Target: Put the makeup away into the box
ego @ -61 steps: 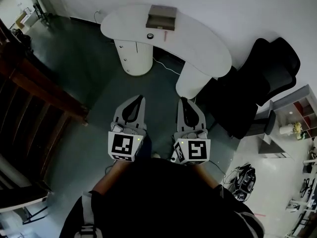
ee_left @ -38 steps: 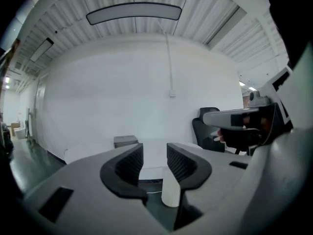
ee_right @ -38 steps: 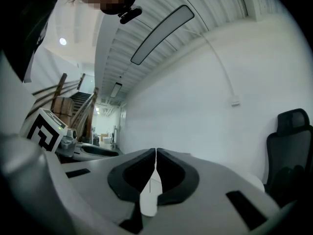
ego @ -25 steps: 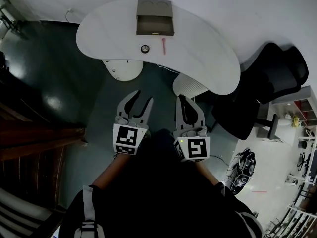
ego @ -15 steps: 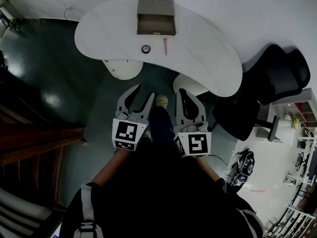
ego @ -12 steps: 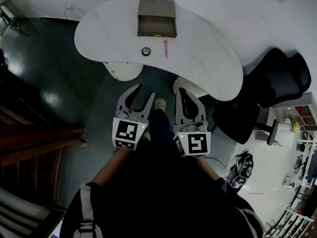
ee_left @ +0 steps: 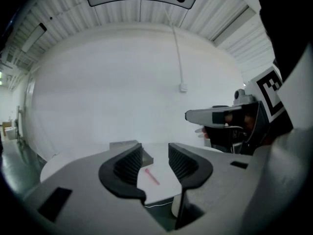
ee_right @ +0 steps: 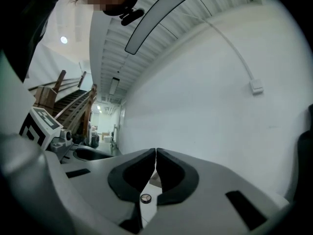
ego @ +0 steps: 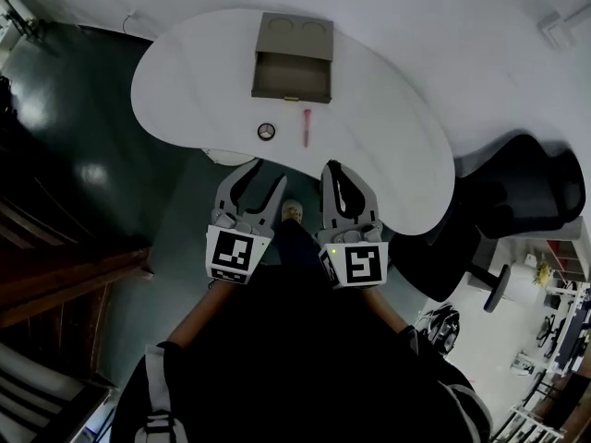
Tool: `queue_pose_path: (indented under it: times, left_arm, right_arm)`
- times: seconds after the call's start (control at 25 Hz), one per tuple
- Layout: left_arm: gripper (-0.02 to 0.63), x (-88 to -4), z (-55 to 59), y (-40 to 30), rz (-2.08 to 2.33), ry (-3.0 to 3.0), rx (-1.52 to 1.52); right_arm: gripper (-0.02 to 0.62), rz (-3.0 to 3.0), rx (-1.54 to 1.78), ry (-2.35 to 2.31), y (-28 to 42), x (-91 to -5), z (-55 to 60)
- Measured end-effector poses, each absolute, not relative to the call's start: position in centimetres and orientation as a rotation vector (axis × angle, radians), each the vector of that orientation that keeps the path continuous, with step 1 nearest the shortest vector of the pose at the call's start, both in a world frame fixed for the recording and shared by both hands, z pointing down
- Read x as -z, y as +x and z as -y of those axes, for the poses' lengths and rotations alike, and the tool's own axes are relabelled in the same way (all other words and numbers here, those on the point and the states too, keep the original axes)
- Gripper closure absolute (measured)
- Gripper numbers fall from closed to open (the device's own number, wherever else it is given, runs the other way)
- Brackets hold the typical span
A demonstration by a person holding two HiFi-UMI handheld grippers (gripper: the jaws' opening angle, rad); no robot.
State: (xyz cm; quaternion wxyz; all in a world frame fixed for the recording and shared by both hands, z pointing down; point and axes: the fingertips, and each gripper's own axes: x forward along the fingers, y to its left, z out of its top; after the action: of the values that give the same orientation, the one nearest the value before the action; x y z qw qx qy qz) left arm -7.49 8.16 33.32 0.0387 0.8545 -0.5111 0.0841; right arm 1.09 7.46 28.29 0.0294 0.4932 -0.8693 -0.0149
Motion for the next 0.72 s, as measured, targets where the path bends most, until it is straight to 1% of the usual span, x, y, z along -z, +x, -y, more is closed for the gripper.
queue_pose_path:
  times: [0.44,0.72]
  left_arm:
    - [0.442,-34.5,0.8,-8.1,1.711,2.501,-0.257]
    - [0.436,-36.9,2.7,-8.7,1.713,2.39,-0.323]
  right_arm:
    - [0.571,2.692,0.023,1.29,1.1,-31.0,2.2]
    - [0.571,2.709,-0.014,1.18,0.9,-33.3,4.8]
